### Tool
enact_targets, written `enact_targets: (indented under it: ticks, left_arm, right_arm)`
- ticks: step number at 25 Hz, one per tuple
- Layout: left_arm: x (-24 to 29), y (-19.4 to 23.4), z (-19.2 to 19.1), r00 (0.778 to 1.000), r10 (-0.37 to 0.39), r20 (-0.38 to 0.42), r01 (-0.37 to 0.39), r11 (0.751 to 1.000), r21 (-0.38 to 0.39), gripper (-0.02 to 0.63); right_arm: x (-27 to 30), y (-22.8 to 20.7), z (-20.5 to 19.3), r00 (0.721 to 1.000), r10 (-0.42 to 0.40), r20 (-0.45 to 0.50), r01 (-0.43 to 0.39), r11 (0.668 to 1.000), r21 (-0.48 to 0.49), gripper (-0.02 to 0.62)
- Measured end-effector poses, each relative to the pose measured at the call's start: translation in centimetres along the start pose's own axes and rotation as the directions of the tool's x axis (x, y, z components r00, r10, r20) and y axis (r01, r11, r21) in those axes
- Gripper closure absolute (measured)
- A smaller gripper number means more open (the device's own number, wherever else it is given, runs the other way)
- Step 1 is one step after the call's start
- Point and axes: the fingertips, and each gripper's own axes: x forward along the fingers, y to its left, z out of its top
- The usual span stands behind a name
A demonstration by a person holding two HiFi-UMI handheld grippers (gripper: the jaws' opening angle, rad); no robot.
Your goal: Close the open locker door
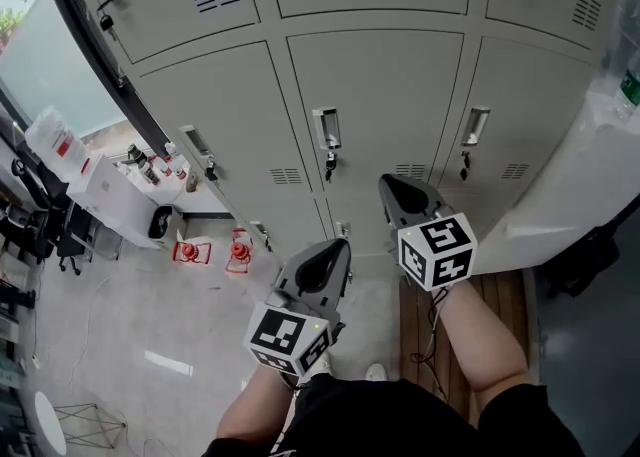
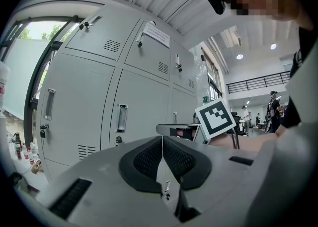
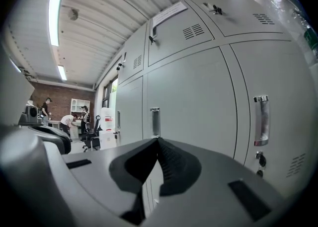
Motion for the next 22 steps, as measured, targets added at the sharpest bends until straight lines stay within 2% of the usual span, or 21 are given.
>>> enact_targets:
  ticks: [8, 13, 22]
  left_arm:
    - [-2.9, -2.7, -1.0, 0.999, 0.054, -0.001, -0.054, 0.999, -0.009, 0.586]
    - [-5.2, -3.4, -1.6, 0.998, 0.06, -0.021, -0.06, 0.998, -0.001, 0.586]
    - [-10.0, -2.7, -1.2, 0.999, 0.032, -0.012, -0.032, 0.999, 0.0, 0.586]
  right_arm:
    - [-4.9, 3.3, -0.5, 0.997, 0.078, 0.004, -0.078, 0.997, -0.017, 0.541]
    - [-6.8, 5.8, -0.9, 0.995, 0.103, 0.008, -0.103, 0.995, -0.012, 0.541]
    - [-9.5, 11.1, -1.0, 0.996, 0.085, 0.02, -0.085, 0.996, 0.017, 0.541]
